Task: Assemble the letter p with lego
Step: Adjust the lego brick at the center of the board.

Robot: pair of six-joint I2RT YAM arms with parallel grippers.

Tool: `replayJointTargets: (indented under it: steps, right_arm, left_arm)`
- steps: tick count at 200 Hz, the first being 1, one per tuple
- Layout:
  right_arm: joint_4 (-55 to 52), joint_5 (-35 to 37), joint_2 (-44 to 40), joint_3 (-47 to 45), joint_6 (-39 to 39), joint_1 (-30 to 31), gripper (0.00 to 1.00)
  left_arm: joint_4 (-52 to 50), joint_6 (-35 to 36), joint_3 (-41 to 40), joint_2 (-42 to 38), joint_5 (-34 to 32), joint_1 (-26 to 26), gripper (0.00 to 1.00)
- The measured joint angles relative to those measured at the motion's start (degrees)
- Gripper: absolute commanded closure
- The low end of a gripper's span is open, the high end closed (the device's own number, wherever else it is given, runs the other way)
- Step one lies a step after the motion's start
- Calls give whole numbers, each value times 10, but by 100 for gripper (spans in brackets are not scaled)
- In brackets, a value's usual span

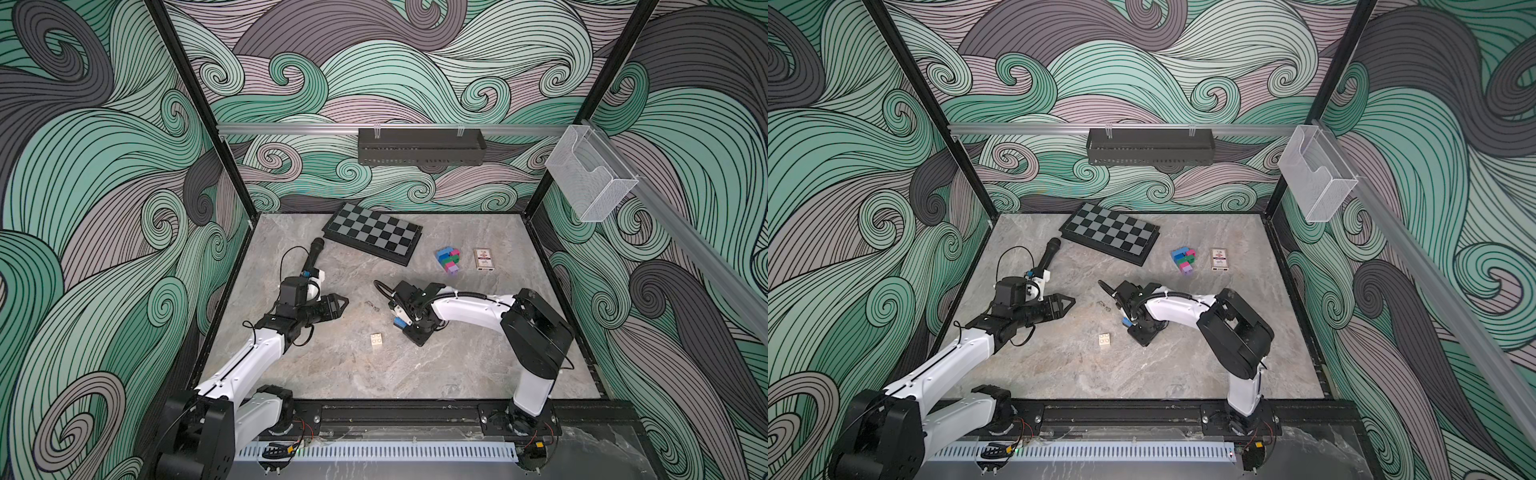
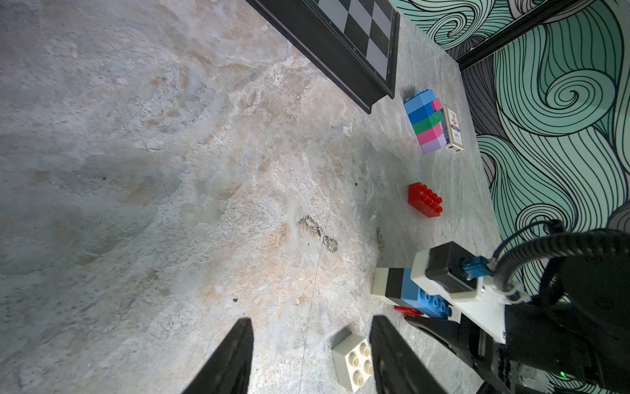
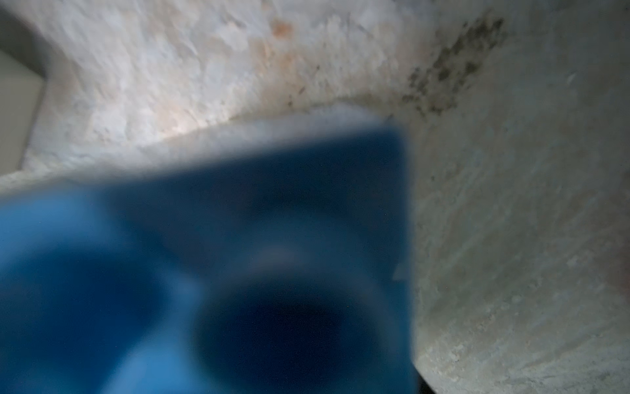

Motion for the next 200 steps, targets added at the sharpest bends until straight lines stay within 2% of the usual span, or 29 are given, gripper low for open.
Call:
replayJointTargets:
  steps: [26, 49, 67, 112, 165, 200]
  right_arm:
    - [1, 0, -1, -1, 2, -1, 61]
    - [2, 1, -1, -1, 2, -2, 48]
    - [5, 3, -1, 0, 5, -4, 45]
    - [15, -1, 2, 2, 2, -10, 52]
    - [26, -2, 4, 5, -1, -10, 51]
    - [31, -3, 5, 6, -4, -10, 62]
  left_arm:
    - [0, 0, 0, 0, 0, 0, 44]
    - [0, 0, 0, 0, 0, 0, 44]
    - [0, 0, 0, 0, 0, 0, 44]
    - [0, 0, 0, 0, 0, 0, 44]
    - [0, 2, 0, 0, 0, 0, 44]
    - [0, 4, 0, 1, 0, 0, 44]
